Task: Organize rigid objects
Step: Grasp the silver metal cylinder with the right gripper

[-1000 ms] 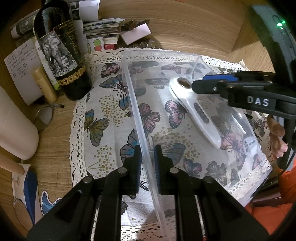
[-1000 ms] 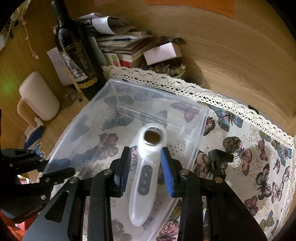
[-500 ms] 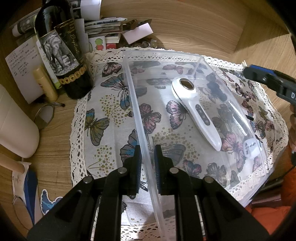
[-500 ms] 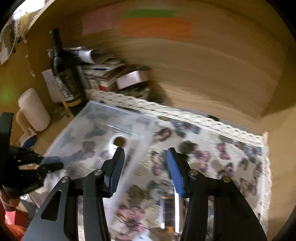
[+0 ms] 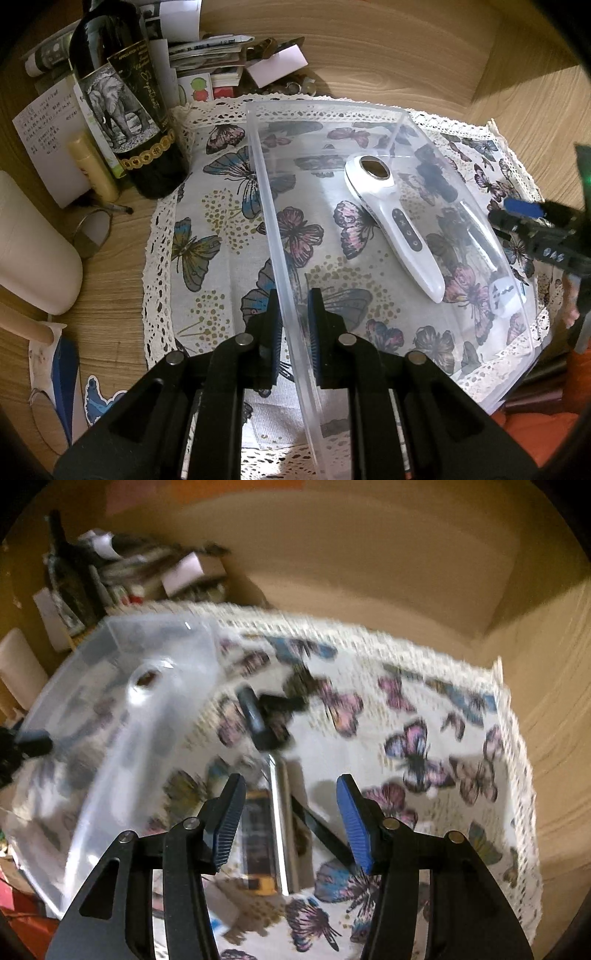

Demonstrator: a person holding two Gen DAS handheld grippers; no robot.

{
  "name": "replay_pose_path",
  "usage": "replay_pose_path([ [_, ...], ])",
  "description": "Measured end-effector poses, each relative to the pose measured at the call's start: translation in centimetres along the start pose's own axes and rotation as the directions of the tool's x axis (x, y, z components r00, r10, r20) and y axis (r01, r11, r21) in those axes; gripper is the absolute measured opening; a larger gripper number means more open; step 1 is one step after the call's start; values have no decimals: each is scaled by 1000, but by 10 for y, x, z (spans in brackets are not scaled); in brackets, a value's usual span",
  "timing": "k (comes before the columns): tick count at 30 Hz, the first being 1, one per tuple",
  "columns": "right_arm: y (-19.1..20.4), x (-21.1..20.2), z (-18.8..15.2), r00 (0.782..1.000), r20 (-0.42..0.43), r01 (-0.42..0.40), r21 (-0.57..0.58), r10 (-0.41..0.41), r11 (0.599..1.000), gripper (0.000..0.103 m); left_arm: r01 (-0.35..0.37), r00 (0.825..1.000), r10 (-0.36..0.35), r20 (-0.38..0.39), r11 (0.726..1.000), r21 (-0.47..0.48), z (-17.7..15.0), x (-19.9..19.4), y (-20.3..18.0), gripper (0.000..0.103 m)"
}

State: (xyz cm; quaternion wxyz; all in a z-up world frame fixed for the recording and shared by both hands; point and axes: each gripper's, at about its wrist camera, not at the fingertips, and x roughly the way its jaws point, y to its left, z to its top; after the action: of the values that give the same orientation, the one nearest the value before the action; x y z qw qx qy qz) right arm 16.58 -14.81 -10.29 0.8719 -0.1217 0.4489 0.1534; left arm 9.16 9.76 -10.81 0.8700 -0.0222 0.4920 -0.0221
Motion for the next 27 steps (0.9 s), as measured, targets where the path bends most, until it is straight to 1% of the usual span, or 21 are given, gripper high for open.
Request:
replay_pose_path([
  [4, -6, 21, -12, 998, -67, -5, 6, 6, 1000, 47, -4, 1000, 4, -1, 1000, -1, 0, 0, -1, 14],
  [5, -8, 21, -14, 999, -46, -10, 15, 11, 1000, 46, -5, 1000, 5, -2, 1000, -1, 0, 1, -1, 14],
  [6, -9, 21, -14, 999, -47, -12, 17, 13, 1000, 43, -6, 1000, 6, -2, 1000, -2, 0, 1, -1, 14],
  [8, -9, 22, -13, 998, -54, -28, 12, 28, 1000, 18, -9, 1000, 8, -3, 1000, -3, 0, 1, -2, 14],
  [9, -7, 26, -14, 997, -72, -27, 4, 27, 1000, 15, -9, 1000, 9, -2, 1000, -3, 0, 1, -2, 14],
  [10, -6, 30, -15, 996, -83, -19, -4, 19, 1000, 15, -10, 1000, 10, -2, 1000, -3, 0, 0, -2, 14],
  [13, 0, 29, -17, 998, -59, 3, -34, -5, 999, 14, -12, 1000, 12, -2, 1000, -4, -1, 0, -2, 14],
  [15, -2, 25, -15, 999, -47, -23, -24, 22, 999, 14, -10, 1000, 10, -2, 1000, -5, -1, 0, -1, 14],
  [19, -6, 13, -7, 999, -9, -40, 0, 40, 999, 14, -9, 1000, 9, -2, 1000, -5, -1, 0, -1, 14],
  [21, -7, 2, 0, 998, 24, -58, 12, 57, 998, 14, -8, 1000, 8, -2, 1000, -6, -1, 0, -1, 14],
  [27, 3, -32, 21, 989, 139, -56, -22, 58, 998, 14, -3, 1000, 3, 0, 1000, -8, 0, -1, 0, 14],
])
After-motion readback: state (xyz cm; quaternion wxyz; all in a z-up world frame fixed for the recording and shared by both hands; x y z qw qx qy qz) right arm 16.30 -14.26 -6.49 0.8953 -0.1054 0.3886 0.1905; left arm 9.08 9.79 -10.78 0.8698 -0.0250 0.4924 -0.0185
